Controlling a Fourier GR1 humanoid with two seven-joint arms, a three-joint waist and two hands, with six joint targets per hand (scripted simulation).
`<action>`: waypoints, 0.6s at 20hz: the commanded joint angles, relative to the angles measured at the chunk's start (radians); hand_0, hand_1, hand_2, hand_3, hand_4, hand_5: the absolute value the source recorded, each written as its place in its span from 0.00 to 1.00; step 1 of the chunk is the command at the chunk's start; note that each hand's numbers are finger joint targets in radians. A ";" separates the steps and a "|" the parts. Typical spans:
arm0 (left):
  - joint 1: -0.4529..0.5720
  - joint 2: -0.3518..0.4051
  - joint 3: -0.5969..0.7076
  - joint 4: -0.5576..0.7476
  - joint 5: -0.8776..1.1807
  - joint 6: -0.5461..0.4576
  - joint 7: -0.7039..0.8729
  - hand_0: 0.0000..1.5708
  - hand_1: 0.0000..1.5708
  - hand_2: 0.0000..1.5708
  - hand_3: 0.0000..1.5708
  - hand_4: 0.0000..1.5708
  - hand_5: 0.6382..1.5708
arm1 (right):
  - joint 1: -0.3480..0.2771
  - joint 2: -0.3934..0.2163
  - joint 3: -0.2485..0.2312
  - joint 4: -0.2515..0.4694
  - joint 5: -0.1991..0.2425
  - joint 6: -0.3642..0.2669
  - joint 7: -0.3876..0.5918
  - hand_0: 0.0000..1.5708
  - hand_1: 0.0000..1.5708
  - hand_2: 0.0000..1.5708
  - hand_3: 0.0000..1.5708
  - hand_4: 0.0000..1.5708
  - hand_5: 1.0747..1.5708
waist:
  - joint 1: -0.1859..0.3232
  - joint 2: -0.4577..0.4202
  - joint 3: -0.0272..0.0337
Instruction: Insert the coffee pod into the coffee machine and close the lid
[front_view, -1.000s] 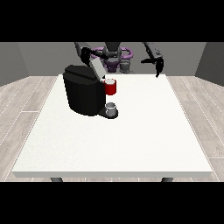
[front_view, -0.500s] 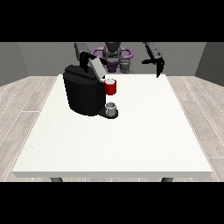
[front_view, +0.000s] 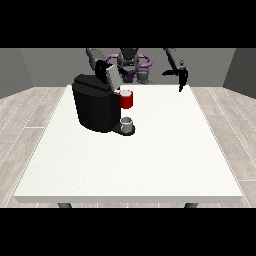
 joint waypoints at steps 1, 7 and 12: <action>-0.057 0.020 0.021 0.037 0.016 0.008 0.029 0.00 0.00 0.00 0.00 0.24 1.00 | -0.050 0.003 0.015 0.044 -0.004 0.036 0.006 0.00 0.00 0.00 0.00 0.25 1.00 | -0.011 0.026 0.0053; -0.039 0.069 0.025 0.061 0.039 -0.078 -0.019 0.00 0.00 0.00 0.00 0.23 1.00 | -0.093 0.042 0.056 0.051 0.049 -0.030 0.006 0.00 0.00 0.00 0.00 0.27 1.00 | 0.039 0.042 0.0050; -0.107 0.049 0.034 0.097 0.044 -0.045 0.005 0.00 0.00 0.00 0.00 0.23 1.00 | -0.144 0.071 0.124 0.021 0.123 -0.103 0.110 0.00 0.00 0.00 0.00 0.24 1.00 | 0.059 0.062 0.0041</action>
